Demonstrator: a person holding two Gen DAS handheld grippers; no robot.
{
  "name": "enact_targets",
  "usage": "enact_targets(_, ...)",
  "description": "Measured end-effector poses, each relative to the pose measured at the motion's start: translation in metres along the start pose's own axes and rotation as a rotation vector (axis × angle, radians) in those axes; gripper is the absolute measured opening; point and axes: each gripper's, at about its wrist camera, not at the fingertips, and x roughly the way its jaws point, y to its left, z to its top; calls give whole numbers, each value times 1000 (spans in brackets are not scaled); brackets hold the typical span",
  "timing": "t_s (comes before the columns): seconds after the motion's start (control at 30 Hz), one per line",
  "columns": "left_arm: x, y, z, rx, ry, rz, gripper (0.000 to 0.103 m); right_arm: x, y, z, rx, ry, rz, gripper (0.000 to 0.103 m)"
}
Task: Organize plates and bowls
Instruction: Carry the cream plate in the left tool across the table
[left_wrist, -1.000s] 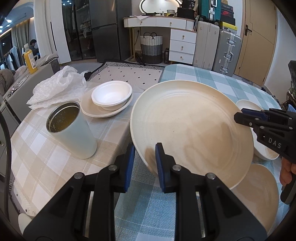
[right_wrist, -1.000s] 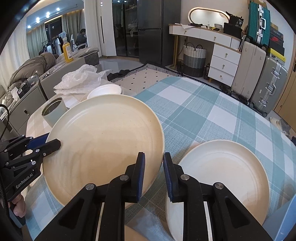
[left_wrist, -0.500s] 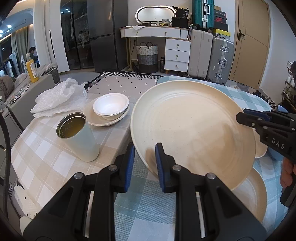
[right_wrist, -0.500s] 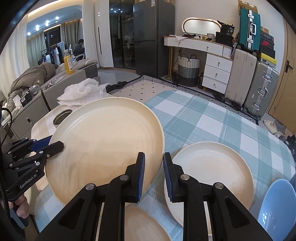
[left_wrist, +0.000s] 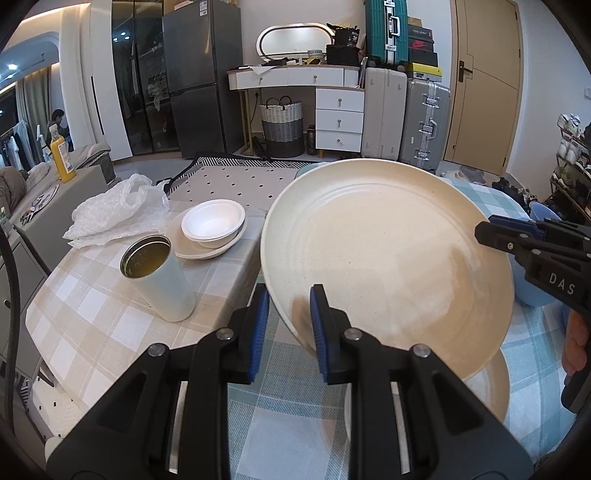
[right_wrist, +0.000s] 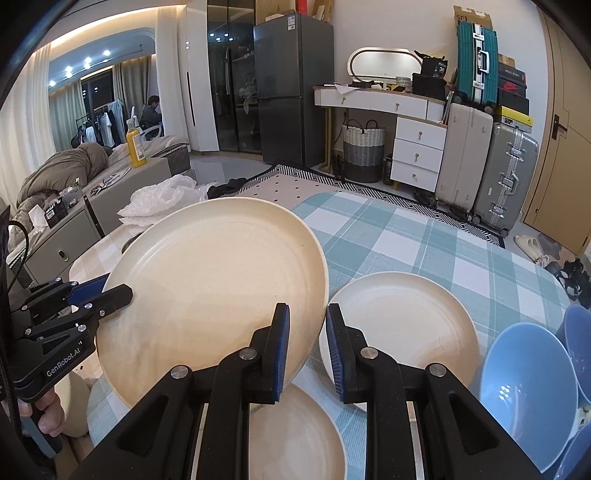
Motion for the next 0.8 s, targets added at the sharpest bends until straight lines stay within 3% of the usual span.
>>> enact_targets(0.47,-67,-48,-27,33,-17,-22,20,-56,2,-30,24,-36,-25,20)
enact_targets(0.8,-86,-62,-52,51,-8,-28,20,-72,4,-67,46,-28,-28,20)
